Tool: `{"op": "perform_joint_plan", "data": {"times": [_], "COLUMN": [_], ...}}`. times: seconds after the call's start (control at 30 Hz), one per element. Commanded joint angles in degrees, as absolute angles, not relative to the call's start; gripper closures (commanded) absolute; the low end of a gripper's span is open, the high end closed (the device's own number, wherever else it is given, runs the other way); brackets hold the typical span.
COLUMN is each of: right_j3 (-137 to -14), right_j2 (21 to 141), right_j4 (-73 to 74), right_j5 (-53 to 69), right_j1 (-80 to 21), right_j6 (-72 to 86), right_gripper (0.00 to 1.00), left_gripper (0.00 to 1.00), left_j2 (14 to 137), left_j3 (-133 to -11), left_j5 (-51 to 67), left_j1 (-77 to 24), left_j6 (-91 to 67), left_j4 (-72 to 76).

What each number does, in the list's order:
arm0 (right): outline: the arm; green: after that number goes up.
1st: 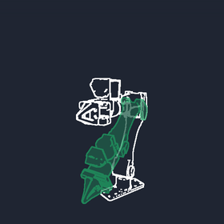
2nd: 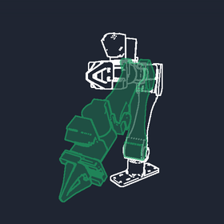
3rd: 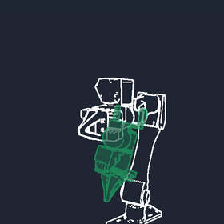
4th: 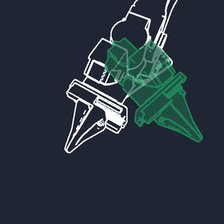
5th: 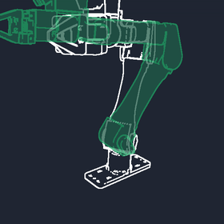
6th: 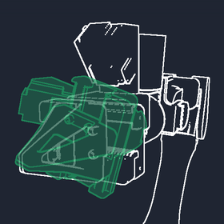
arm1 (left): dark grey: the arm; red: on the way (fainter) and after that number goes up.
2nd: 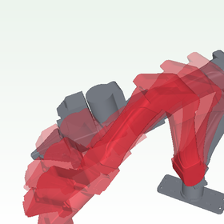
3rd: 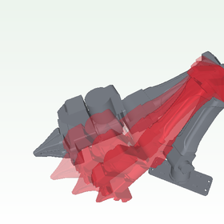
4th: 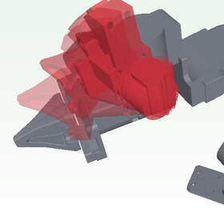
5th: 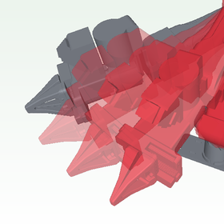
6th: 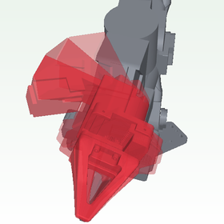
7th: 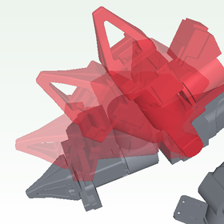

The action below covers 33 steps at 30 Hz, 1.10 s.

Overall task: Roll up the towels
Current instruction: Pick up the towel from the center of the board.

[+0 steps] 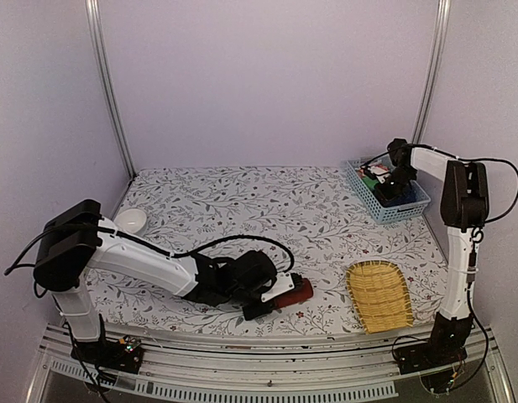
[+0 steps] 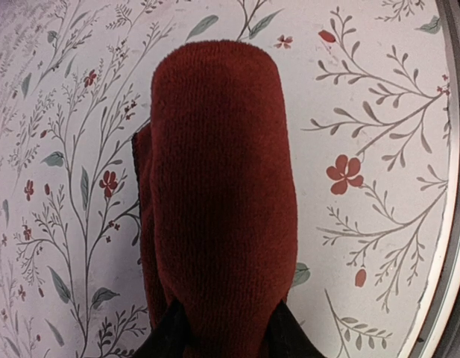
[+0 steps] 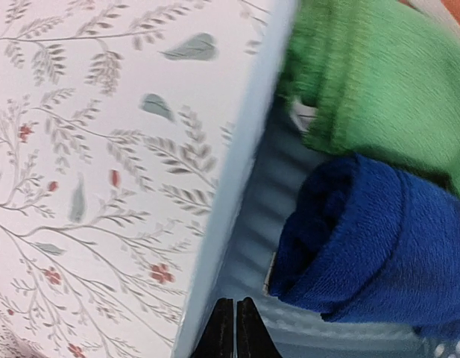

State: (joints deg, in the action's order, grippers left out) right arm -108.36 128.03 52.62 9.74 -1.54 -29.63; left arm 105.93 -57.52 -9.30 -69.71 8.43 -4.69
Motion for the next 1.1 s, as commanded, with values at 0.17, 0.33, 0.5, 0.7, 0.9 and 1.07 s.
{"op": "perform_joint_plan", "data": {"times": [0.17, 0.33, 0.5, 0.7, 0.9, 1.07], "right_j3": [-115.0, -110.3, -100.6, -79.5, -68.7, -66.1], "right_j2": [129.9, 120.8, 107.5, 94.1, 88.6, 91.2], "right_j4": [55.6, 53.8, 55.0, 50.8, 44.7, 40.6], "right_j5": [12.0, 14.0, 32.8, 37.8, 30.6, 26.0], "right_j1": [-7.3, -7.3, -9.9, -20.7, -34.5, -42.9], "right_j6": [-26.9, -26.6, -36.1, -51.5, -54.5, -53.8], "right_gripper": [0.86, 0.72, 0.62, 0.57, 0.56, 0.55], "left_gripper": [0.71, 0.72, 0.73, 0.74, 0.74, 0.76], "left_j2": [111.0, 109.6, 110.5, 114.5, 116.9, 116.8], "left_j3": [-55.8, -55.9, -57.8, -60.9, -61.9, -60.9], "left_j5": [-3.2, 2.5, 11.7, 24.3, 33.9, 40.4], "left_j1": [-69.4, -67.3, -63.5, -58.4, -52.7, -49.4], "left_j6": [6.2, 4.1, 2.5, 0.1, -4.3, -8.4], "left_j4": [-13.0, -13.5, -15.5, -18.6, -19.7, -17.7]}}
